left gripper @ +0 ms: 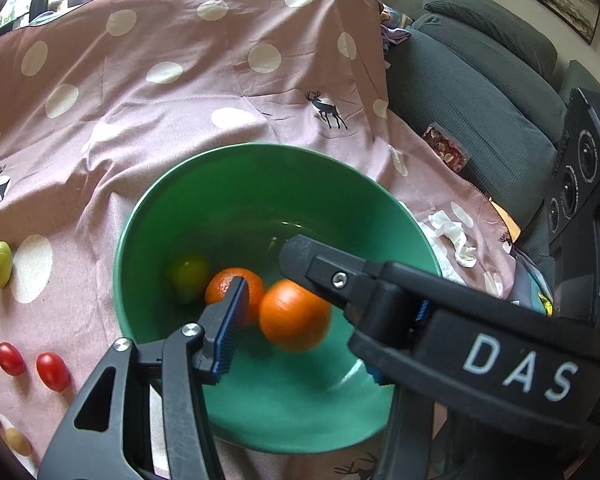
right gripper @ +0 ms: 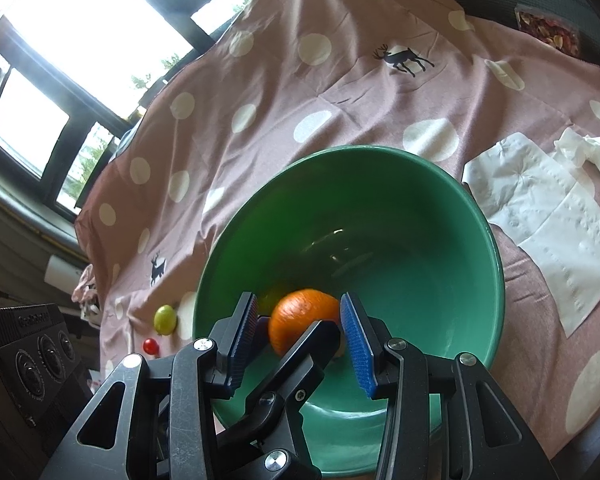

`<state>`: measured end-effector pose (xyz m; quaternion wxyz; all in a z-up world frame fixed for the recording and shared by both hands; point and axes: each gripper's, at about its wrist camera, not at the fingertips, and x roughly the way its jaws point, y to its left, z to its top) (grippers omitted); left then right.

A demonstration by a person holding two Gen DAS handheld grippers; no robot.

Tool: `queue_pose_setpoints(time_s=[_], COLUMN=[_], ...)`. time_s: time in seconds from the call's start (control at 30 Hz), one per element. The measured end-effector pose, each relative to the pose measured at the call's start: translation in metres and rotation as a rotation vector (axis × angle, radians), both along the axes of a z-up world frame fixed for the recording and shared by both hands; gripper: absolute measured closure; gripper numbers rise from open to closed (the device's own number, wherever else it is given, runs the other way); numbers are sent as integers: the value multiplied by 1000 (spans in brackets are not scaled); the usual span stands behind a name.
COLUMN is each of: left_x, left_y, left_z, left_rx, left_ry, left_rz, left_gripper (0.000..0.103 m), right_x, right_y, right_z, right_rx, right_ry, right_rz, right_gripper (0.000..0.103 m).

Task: Organize fruits
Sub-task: 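Open the right tool to drop the orange into the bowl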

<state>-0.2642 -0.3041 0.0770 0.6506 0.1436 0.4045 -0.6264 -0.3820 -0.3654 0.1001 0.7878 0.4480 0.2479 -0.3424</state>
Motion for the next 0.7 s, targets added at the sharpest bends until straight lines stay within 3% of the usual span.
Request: queue_pose_setpoints(time_s=[0.1,0.4,0.57,0.7], left_x=[5,24,53,85], left_y=[4,36,76,116], left_z=[-2,13,25,37], left_rx=[-4,-40,-65,-79], left_ry=[44,33,32,-9], left_rz=[-13,58,165,316], left_gripper=[45,39,31,29], right_x=[-1,-3,-1,2], right_y=[1,5,7,10], right_z=[0,6,10,14], right_rx=[3,-28,-49,-67], right_ry=[5,32,52,60], right_rz=[-4,-48,-63,-58], right_gripper=[56,57,57,56])
